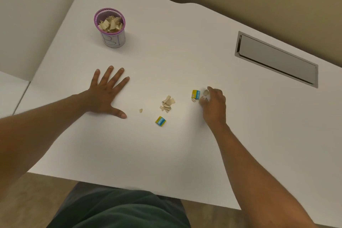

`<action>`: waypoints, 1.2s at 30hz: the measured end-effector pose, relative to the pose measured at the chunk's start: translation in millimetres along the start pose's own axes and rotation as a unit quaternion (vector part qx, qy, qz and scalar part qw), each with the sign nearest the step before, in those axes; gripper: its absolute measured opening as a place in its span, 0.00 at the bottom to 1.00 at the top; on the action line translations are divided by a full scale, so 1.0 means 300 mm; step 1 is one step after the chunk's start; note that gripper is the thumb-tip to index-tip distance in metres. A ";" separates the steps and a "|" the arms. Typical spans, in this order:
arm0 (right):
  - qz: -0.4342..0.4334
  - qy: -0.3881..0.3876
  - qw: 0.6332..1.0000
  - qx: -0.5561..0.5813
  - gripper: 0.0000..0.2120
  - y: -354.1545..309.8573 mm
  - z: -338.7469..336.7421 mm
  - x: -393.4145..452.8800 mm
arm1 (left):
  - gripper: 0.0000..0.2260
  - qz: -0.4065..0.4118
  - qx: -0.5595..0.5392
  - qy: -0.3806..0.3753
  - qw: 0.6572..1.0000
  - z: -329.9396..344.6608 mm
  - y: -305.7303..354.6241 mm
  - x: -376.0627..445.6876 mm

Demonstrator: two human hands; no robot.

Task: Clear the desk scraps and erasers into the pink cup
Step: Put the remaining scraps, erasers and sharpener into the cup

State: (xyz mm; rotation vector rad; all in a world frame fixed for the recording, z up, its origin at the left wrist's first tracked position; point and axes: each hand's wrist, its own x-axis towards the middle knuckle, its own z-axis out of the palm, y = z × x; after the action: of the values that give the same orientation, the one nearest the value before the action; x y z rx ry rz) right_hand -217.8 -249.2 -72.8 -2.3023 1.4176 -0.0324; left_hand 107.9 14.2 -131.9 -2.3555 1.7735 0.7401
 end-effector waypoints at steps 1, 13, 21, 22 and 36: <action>0.008 -0.010 1.000 0.024 0.26 0.017 0.002 -0.007 | 0.64 0.000 -0.001 -0.001 1.000 -0.001 0.000 0.000; -0.029 -0.027 0.999 0.000 0.35 0.047 0.019 -0.028 | 0.64 0.010 -0.011 -0.010 1.000 -0.005 0.001 -0.002; -0.184 -0.042 0.976 -0.107 0.17 -0.166 0.104 0.049 | 0.64 0.007 -0.012 -0.011 1.000 -0.011 0.003 -0.005; -0.186 -0.044 0.978 -0.078 0.22 -0.169 0.110 0.039 | 0.64 0.006 -0.013 -0.008 1.000 -0.009 0.000 -0.006; -0.094 -0.022 0.990 -0.102 0.19 -0.122 0.138 -0.155 | 0.64 0.005 -0.009 0.022 1.000 0.011 -0.005 -0.004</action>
State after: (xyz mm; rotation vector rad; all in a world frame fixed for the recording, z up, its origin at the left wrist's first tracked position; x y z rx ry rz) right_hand -199.1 -180.9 -87.0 -2.5803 1.2270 0.1118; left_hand 108.1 17.0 -134.5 -2.3932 1.8040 0.7140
